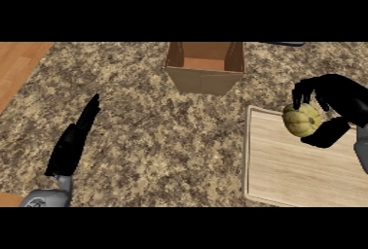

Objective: Pick the squash from the tray and place it in the cardboard box

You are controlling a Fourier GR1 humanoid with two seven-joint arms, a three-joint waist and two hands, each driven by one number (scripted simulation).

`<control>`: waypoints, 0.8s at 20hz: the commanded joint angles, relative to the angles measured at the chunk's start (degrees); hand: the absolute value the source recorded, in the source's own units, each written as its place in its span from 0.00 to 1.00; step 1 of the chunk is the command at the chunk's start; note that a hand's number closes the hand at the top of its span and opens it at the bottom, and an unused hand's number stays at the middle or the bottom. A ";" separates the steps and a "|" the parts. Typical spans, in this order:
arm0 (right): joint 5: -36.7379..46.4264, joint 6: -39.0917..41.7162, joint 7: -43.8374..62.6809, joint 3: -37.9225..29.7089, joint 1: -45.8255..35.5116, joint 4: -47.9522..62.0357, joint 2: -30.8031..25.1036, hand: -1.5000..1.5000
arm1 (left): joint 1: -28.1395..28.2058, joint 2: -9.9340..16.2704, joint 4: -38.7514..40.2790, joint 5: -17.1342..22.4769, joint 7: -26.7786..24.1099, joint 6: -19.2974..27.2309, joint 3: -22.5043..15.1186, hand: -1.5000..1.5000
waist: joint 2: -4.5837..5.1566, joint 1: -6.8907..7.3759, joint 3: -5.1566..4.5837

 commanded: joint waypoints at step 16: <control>-8.81 -0.07 -47.27 -4.33 -27.15 31.67 0.16 1.00 | -2.47 -0.48 1.65 -1.20 0.98 0.78 -0.07 0.50 | -0.23 -0.94 -0.05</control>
